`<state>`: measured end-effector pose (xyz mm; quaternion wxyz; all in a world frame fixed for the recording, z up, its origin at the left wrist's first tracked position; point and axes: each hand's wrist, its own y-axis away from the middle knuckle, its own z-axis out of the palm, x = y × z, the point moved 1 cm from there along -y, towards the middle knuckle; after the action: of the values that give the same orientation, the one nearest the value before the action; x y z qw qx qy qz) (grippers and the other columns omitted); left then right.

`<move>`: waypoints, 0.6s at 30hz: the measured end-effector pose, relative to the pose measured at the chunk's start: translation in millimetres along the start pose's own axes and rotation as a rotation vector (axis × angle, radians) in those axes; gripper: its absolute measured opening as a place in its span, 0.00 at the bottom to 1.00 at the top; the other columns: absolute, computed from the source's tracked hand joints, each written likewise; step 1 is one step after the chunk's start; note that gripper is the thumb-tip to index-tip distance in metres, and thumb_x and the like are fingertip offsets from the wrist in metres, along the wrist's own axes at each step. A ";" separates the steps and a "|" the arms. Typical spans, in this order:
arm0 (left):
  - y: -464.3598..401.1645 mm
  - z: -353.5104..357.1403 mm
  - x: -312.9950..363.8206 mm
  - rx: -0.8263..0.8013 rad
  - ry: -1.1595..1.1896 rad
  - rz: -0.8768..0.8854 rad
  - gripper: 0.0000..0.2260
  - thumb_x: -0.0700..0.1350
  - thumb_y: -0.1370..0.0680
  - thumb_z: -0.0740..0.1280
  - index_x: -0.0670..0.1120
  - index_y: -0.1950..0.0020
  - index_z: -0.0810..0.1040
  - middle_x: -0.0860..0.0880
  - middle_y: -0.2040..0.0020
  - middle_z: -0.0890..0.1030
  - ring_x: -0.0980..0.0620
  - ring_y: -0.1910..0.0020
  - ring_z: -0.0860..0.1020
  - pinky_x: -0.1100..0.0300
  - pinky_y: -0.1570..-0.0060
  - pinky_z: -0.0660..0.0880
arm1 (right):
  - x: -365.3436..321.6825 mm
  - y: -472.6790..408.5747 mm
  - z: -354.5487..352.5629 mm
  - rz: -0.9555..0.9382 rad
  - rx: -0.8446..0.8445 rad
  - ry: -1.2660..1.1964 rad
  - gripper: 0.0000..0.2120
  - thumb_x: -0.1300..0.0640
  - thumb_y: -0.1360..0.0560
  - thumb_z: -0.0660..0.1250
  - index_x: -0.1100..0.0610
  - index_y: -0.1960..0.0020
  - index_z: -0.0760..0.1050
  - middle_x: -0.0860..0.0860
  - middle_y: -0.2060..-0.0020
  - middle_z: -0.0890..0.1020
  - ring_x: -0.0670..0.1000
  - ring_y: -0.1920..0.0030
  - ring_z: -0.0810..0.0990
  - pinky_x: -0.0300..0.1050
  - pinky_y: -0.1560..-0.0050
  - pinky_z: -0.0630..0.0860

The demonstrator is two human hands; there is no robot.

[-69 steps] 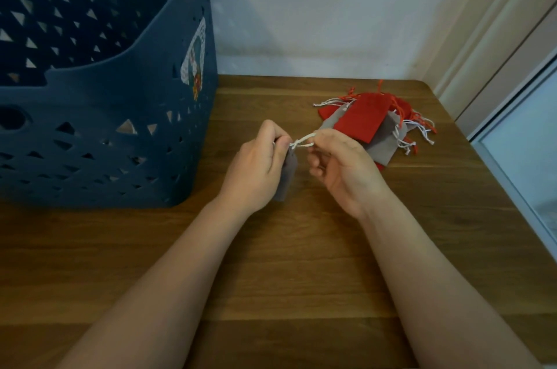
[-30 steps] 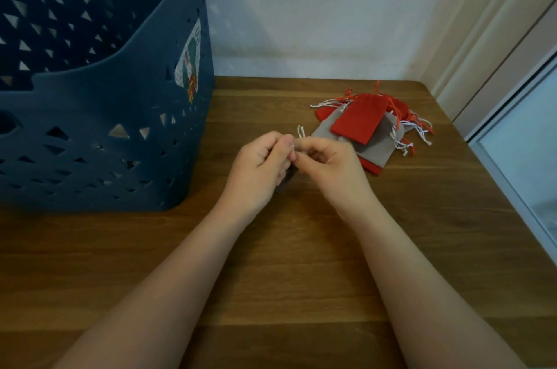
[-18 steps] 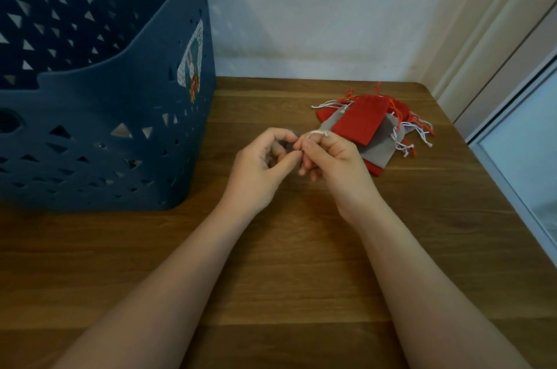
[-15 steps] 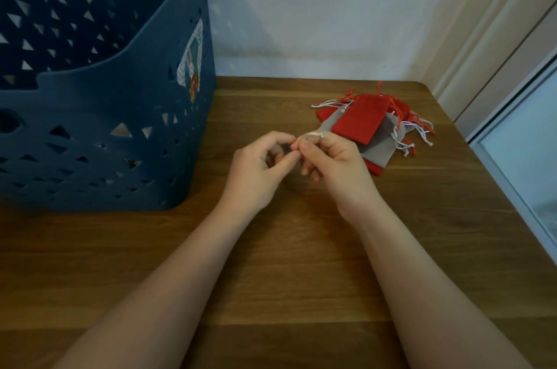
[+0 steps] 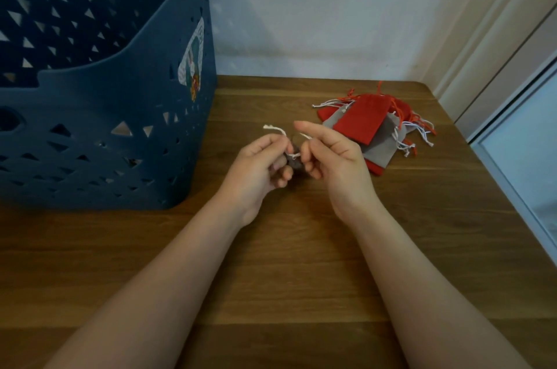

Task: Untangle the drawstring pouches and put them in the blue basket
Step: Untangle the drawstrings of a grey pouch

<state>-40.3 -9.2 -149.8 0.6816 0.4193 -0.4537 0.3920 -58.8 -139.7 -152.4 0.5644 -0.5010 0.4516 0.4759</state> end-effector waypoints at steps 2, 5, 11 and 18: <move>0.0 2.3 -0.8 0.047 -0.090 -0.009 0.10 0.48 0.20 0.59 0.48 0.57 0.77 0.51 0.69 0.73 0.53 0.67 0.74 0.60 0.63 0.72 | -2.7 0.9 0.4 -0.037 0.011 -0.016 0.15 0.67 0.20 0.55 0.53 0.40 0.73 0.47 0.67 0.78 0.43 0.69 0.73 0.33 0.68 0.69; 2.0 6.8 1.5 0.041 -0.310 0.044 0.10 0.50 0.19 0.59 0.52 0.56 0.78 0.56 0.69 0.78 0.56 0.68 0.76 0.60 0.63 0.74 | -6.4 3.1 1.8 -0.139 -0.003 0.080 0.15 0.66 0.21 0.58 0.51 0.39 0.70 0.48 0.63 0.82 0.44 0.61 0.80 0.35 0.60 0.74; 0.8 5.2 0.3 -0.044 -0.623 0.157 0.09 0.50 0.19 0.57 0.58 0.51 0.77 0.56 0.60 0.81 0.60 0.65 0.79 0.66 0.65 0.73 | -5.3 4.0 7.0 -0.194 -0.027 0.235 0.27 0.65 0.24 0.64 0.47 0.30 0.62 0.48 0.55 0.85 0.44 0.46 0.81 0.35 0.43 0.73; 1.6 5.5 -3.2 -0.157 -0.677 0.263 0.11 0.44 0.19 0.56 0.56 0.56 0.75 0.52 0.61 0.79 0.56 0.65 0.78 0.63 0.62 0.75 | -0.4 1.2 5.2 -0.170 0.003 0.282 0.28 0.65 0.24 0.65 0.42 0.33 0.62 0.45 0.53 0.84 0.41 0.42 0.77 0.37 0.41 0.73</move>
<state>-44.2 -14.3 -151.2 0.4670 0.4097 -0.7322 0.2792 -59.8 -134.6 -151.7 0.5346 -0.5982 0.4830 0.3508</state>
